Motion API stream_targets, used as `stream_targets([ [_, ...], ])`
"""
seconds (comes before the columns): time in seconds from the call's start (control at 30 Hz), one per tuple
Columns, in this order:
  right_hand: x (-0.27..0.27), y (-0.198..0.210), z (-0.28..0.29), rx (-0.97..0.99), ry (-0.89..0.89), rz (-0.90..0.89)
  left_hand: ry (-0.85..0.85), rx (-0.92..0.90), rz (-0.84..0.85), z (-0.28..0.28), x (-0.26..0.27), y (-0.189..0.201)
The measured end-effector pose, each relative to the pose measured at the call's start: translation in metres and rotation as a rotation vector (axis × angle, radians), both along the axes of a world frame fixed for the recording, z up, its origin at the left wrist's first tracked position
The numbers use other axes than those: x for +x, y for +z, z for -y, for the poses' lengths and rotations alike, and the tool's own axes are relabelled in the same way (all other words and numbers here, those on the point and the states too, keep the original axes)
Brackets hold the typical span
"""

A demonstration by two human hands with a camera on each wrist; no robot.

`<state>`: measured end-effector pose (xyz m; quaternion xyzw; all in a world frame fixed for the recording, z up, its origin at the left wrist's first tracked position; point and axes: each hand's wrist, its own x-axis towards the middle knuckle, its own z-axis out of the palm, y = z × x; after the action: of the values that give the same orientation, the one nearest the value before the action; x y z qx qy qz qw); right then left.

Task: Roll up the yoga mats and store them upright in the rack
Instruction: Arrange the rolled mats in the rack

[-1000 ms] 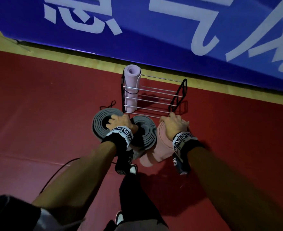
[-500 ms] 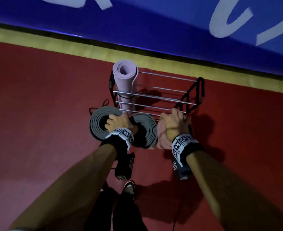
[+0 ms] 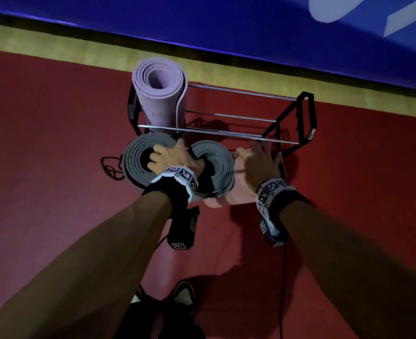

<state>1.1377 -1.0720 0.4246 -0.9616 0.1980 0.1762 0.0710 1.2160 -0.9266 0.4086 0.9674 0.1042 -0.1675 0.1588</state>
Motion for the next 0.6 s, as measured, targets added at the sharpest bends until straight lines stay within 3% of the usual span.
stream_targets([
  [0.17,0.013,0.001,-0.009,0.037,0.068,0.009,-0.210,0.040,-0.106,-0.032,0.008,-0.007],
  [0.37,0.021,0.007,-0.031,0.032,-0.019,0.071,-0.256,0.021,-0.233,-0.044,0.013,0.007],
  [0.6,0.029,0.001,-0.044,0.207,-0.164,0.172,-0.325,-0.058,-0.192,-0.046,0.009,0.013],
])
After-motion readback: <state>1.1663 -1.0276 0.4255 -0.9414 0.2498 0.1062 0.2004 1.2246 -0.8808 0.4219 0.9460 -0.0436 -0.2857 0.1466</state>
